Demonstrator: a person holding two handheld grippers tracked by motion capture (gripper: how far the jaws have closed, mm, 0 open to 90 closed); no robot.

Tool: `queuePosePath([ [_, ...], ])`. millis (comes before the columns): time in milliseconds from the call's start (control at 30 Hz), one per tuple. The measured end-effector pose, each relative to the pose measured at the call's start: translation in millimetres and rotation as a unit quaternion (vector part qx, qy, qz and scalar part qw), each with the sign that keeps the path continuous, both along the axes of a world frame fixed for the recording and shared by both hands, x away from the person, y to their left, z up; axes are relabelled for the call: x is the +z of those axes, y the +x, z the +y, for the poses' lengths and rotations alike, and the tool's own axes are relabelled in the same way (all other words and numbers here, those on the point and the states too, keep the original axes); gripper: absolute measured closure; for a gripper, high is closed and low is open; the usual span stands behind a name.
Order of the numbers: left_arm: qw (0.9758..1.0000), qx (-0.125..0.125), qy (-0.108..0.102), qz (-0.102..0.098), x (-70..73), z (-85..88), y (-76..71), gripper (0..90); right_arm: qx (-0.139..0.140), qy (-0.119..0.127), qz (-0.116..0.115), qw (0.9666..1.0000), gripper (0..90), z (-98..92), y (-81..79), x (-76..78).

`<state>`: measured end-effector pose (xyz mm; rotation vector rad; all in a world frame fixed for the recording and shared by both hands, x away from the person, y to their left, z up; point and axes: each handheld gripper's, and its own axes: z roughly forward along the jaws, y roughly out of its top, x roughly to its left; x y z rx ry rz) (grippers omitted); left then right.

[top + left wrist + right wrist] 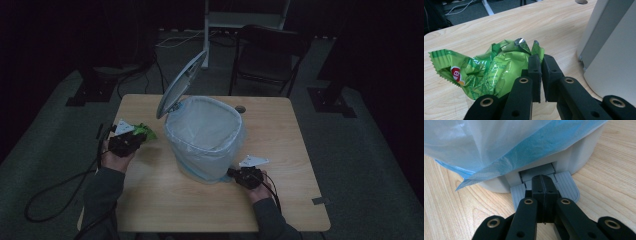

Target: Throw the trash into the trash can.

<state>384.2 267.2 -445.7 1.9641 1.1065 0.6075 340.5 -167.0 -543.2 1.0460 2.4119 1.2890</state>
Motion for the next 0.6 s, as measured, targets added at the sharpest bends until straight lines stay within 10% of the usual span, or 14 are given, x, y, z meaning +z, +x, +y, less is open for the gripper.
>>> queuePosePath([
  [600,0.9996,-0.024,0.0,-0.015,17.4,5.2,-22.4,85.8,-0.001,0.001,0.001,1.0,89.9,0.0,0.2,0.0],
])
